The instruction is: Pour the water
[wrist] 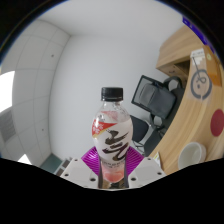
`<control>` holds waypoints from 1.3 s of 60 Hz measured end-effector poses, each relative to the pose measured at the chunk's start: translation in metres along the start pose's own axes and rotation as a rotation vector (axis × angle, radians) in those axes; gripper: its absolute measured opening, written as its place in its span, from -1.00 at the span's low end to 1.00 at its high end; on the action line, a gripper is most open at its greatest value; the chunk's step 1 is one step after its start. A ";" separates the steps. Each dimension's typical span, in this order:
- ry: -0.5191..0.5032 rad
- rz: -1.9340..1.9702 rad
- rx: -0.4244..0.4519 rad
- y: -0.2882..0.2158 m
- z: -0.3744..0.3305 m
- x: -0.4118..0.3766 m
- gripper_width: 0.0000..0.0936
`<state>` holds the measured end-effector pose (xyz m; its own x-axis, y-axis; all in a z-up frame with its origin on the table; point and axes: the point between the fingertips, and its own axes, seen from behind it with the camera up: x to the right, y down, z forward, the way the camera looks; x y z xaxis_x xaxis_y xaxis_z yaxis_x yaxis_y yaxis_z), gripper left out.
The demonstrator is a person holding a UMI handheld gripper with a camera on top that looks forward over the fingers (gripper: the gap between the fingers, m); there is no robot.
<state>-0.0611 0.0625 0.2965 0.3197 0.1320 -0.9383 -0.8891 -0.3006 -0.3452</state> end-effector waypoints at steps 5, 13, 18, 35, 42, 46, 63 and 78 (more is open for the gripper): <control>0.054 -0.310 0.056 -0.038 -0.009 0.002 -0.38; 0.213 -0.746 0.108 -0.096 -0.038 0.038 -0.38; 0.320 -0.925 0.108 -0.115 -0.047 0.077 -0.38; 0.548 -1.176 -0.035 -0.109 -0.072 0.227 -0.39; 0.563 -1.147 -0.059 -0.106 -0.075 0.260 -0.39; 0.569 -1.135 -0.062 -0.101 -0.076 0.271 -0.38; 0.576 -1.124 -0.028 -0.099 -0.080 0.280 -0.26; 0.629 -1.117 -0.104 -0.092 -0.096 0.280 0.85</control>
<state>0.1414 0.0367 0.0631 0.9949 -0.0988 0.0211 -0.0194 -0.3918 -0.9198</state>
